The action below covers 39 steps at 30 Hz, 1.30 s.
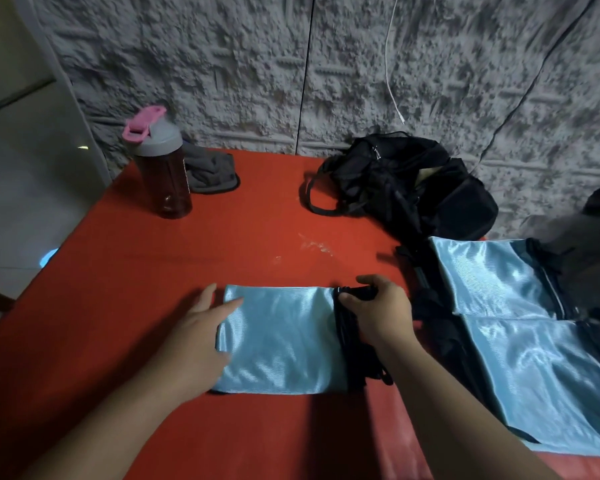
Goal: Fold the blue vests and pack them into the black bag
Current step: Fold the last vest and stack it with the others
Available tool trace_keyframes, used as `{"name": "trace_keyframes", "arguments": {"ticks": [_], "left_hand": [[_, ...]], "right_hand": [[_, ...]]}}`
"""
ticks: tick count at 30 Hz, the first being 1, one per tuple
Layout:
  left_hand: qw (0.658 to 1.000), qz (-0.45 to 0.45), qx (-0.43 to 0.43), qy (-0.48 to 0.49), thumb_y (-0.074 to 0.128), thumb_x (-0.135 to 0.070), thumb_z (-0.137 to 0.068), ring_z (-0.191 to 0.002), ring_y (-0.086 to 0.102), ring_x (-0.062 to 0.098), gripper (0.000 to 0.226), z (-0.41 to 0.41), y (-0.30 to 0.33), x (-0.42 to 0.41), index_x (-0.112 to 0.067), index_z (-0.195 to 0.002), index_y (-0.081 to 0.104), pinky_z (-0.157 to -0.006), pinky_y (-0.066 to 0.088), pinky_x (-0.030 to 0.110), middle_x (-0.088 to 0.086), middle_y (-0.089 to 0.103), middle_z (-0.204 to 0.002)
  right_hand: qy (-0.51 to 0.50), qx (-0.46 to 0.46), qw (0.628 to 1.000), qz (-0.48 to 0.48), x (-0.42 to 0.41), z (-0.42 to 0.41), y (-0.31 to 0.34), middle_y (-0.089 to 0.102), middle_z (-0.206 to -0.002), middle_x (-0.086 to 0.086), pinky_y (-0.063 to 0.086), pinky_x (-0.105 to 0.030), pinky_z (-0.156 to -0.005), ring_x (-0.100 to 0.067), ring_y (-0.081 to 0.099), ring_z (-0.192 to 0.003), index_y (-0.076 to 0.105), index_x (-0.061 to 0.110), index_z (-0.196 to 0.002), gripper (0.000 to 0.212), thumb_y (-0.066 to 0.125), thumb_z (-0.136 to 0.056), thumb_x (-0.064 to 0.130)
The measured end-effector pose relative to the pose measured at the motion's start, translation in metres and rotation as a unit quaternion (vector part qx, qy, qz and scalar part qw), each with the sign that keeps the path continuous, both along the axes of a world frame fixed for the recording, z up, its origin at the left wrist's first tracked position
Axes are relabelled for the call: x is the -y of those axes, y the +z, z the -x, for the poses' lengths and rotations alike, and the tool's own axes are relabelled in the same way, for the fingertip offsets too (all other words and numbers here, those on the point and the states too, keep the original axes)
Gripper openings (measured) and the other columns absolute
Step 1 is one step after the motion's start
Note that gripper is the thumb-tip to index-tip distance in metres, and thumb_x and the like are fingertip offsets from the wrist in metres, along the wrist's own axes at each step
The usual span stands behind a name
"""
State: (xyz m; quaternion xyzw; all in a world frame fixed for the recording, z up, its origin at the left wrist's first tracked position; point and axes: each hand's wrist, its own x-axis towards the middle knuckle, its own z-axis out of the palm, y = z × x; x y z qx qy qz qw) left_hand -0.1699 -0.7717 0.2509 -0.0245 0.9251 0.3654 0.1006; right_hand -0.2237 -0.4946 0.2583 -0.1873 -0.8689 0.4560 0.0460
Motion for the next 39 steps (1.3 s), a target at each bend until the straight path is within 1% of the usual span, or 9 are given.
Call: {"name": "trace_keyframes", "arguments": {"ticks": [7,11,15,20,24,30,33,36,39], "left_hand": [[0.990,0.131,-0.047,0.034,0.069,-0.015,-0.089,-0.147,0.032,0.026,0.070,0.002,0.011,-0.014,-0.034,-0.151,0.042,-0.118,0.032,0.033,0.003,0.012,-0.168],[0.961,0.158,-0.224,-0.030,0.073,-0.004,-0.079,-0.128,0.052,0.030,0.046,-0.003,0.005,-0.041,-0.015,-0.124,0.069,-0.111,0.041,0.035,0.009,0.056,-0.142],[0.965,0.121,-0.217,-0.085,0.070,0.009,-0.074,-0.133,0.054,0.028,0.054,-0.004,-0.025,-0.066,-0.006,-0.126,0.066,-0.113,0.041,0.041,0.010,0.062,-0.136],[0.966,0.211,-0.130,-0.070,0.023,-0.050,-0.102,-0.152,0.024,0.016,0.062,-0.004,-0.051,-0.056,-0.019,-0.153,0.041,-0.123,0.013,0.039,0.002,0.033,-0.163],[0.956,0.269,-0.089,-0.075,-0.020,-0.069,-0.089,-0.154,-0.006,0.008,0.083,-0.009,-0.047,-0.053,-0.038,-0.160,0.010,-0.122,-0.004,0.046,-0.014,0.001,-0.168],[0.963,0.270,-0.014,-0.002,-0.007,-0.067,-0.086,-0.153,-0.020,0.014,0.075,-0.006,-0.039,-0.048,-0.041,-0.156,-0.017,-0.121,-0.015,0.052,-0.018,-0.023,-0.163],[0.969,0.247,0.013,-0.018,0.007,-0.059,-0.099,-0.154,-0.017,0.016,0.066,0.001,-0.032,-0.048,-0.039,-0.158,-0.013,-0.122,-0.010,0.054,-0.017,-0.021,-0.165],[0.987,0.150,-0.039,0.039,0.044,-0.042,-0.101,-0.154,0.015,0.020,0.066,0.007,-0.016,-0.039,-0.032,-0.160,0.016,-0.124,0.015,0.047,-0.001,0.012,-0.169],[0.973,0.162,-0.068,0.150,0.062,-0.040,-0.091,-0.123,0.057,0.033,0.051,0.009,0.001,-0.027,-0.020,-0.137,0.053,-0.099,0.046,0.040,0.010,0.061,-0.133]], "right_hand": [[-0.002,-0.093,0.987,-0.133,0.005,-0.010,0.016,0.059,-0.130,-0.009,0.044,-0.033,-0.101,-0.027,0.058,-0.117,0.053,0.019,-0.143,0.069,0.081,-0.081,0.029],[0.177,-0.214,0.931,-0.237,0.051,-0.040,0.011,0.061,-0.136,-0.010,0.038,-0.030,-0.112,-0.026,0.055,-0.125,0.062,0.013,-0.134,0.054,0.071,-0.081,0.008],[0.279,-0.115,0.894,-0.331,0.065,-0.060,-0.032,0.045,-0.155,-0.009,0.030,-0.042,-0.122,-0.027,0.040,-0.146,0.044,0.015,-0.150,0.062,0.055,-0.088,0.013],[0.275,0.008,0.884,-0.379,0.040,-0.060,-0.046,-0.001,-0.171,0.007,-0.008,-0.047,-0.125,-0.012,-0.015,-0.155,0.012,0.029,-0.162,0.071,0.021,-0.100,0.063],[0.264,0.045,0.886,-0.380,0.037,-0.065,-0.041,-0.017,-0.168,0.010,-0.010,-0.047,-0.124,-0.006,-0.031,-0.149,-0.003,0.028,-0.163,0.083,0.008,-0.095,0.074],[0.273,0.056,0.891,-0.359,0.034,-0.063,-0.040,-0.020,-0.168,0.011,-0.011,-0.045,-0.125,-0.005,-0.033,-0.148,-0.005,0.028,-0.162,0.083,0.011,-0.096,0.074],[0.294,0.057,0.903,-0.309,0.033,-0.058,-0.035,-0.015,-0.169,0.012,-0.008,-0.049,-0.126,-0.005,-0.027,-0.150,-0.003,0.030,-0.162,0.077,0.021,-0.100,0.067],[0.228,-0.041,0.953,-0.195,0.030,-0.053,-0.013,0.024,-0.166,0.009,0.021,-0.041,-0.124,-0.009,0.017,-0.154,0.024,0.030,-0.160,0.066,0.050,-0.101,0.045],[0.095,-0.054,0.970,-0.218,0.018,-0.047,0.010,0.071,-0.115,0.004,0.049,-0.031,-0.081,-0.021,0.065,-0.110,0.065,0.028,-0.122,0.041,0.065,-0.088,0.049]]}}
